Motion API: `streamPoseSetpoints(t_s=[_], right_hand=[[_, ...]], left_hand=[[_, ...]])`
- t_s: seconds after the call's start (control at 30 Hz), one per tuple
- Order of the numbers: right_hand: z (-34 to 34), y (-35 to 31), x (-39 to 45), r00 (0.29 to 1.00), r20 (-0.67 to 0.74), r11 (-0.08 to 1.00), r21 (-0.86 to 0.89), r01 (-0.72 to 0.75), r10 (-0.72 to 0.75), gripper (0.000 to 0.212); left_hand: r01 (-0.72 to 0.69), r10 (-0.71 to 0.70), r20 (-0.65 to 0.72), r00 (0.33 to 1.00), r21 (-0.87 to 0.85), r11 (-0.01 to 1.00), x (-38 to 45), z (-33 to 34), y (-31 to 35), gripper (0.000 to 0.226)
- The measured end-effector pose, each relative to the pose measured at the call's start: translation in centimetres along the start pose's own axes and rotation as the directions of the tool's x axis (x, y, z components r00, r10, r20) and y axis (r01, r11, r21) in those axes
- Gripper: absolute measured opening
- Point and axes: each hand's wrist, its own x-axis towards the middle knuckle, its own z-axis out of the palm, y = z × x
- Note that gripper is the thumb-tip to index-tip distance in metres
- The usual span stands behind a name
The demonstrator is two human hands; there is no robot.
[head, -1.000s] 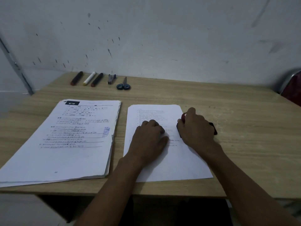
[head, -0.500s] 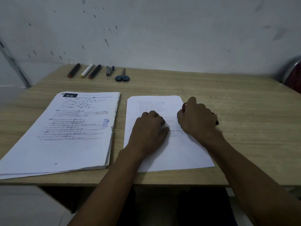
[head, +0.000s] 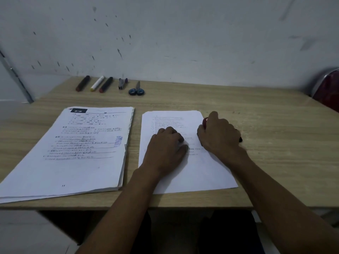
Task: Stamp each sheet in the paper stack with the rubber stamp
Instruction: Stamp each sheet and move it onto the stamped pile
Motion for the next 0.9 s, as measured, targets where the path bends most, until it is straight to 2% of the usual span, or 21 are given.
streamPoseSetpoints(t_s=[0.13, 0.27, 0.37, 0.5, 0.9], right_hand=[[-0.5, 0.9, 0.1, 0.999, 0.045, 0.988, 0.151, -0.016, 0.009, 0.028], [-1.5, 2.9, 0.8, 0.987, -0.037, 0.933, 0.334, -0.132, 0.153, 0.025], [-2.5, 5.1, 1.9, 0.964, -0.102, 0.916, 0.348, -0.199, 0.248, 0.033], [-3.2, 7.6, 2.8, 0.948, -0.126, 0.910, 0.343, -0.234, 0.291, 0.034], [-2.4, 8.1, 2.8, 0.964, -0.054, 0.921, 0.315, -0.229, 0.259, 0.023]], left_hand=[[-0.002, 0.002, 0.015, 1.000, 0.004, 1.000, -0.2, 0.0, 0.0, 0.024], [-0.001, 0.001, 0.026, 1.000, -0.001, 1.000, -0.2, -0.1, -0.2, 0.024], [0.003, -0.004, 0.039, 0.999, 0.013, 1.000, -0.1, -0.1, -0.3, 0.025], [0.006, -0.008, 0.054, 0.999, 0.026, 1.000, -0.1, -0.1, -0.2, 0.033], [0.011, -0.011, 0.044, 0.999, -0.006, 1.000, 0.0, 0.1, -0.3, 0.033]])
